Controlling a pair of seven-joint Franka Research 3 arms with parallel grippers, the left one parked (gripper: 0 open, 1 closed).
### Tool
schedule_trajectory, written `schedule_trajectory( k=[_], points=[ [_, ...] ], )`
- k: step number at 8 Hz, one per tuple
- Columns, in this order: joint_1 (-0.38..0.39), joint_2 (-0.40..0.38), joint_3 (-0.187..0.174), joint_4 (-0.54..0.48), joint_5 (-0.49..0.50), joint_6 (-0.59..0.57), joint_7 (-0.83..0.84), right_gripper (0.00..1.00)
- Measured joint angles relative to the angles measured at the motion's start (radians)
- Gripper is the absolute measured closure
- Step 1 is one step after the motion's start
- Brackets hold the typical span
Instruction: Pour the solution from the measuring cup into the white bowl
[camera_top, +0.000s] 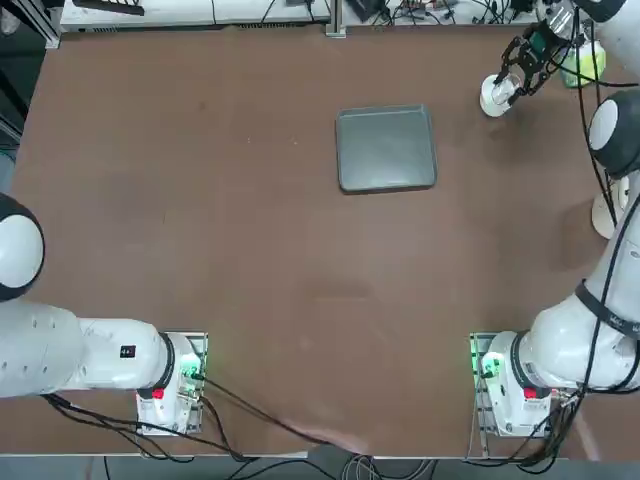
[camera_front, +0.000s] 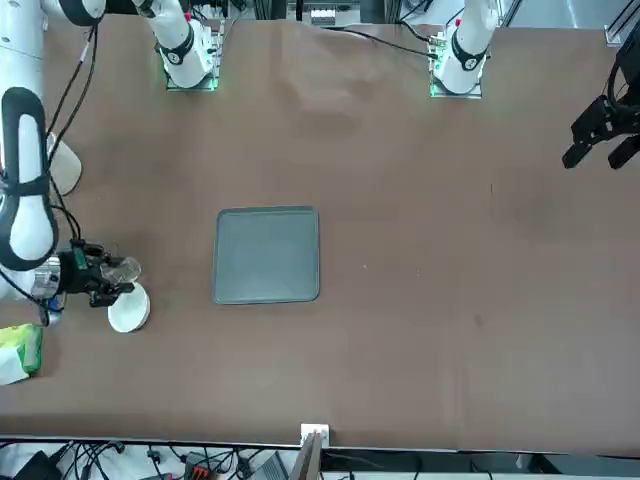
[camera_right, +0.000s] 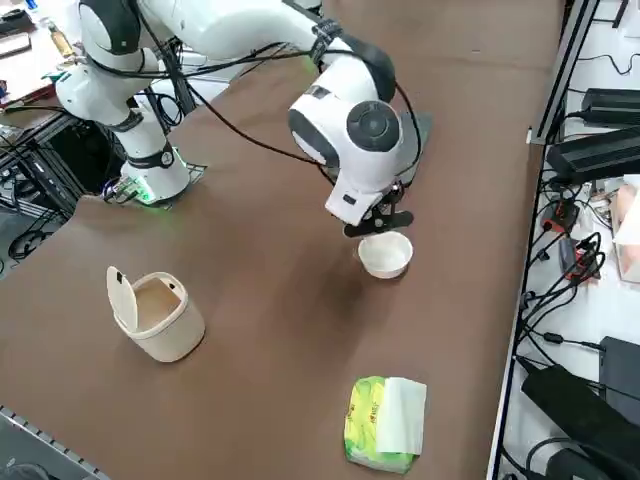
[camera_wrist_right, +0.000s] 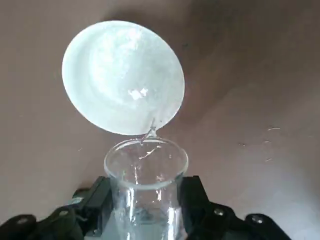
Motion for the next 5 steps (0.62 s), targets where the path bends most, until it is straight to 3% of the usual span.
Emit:
schedule_trajectory(
  k=[3,5],
  points=[
    [-0.045,0.001,0.000,0.000,0.119,-0.001,-0.016,0.27],
    [-0.047,0.001,0.001,0.000,0.128,-0.001,-0.014,0.27]
  ],
)
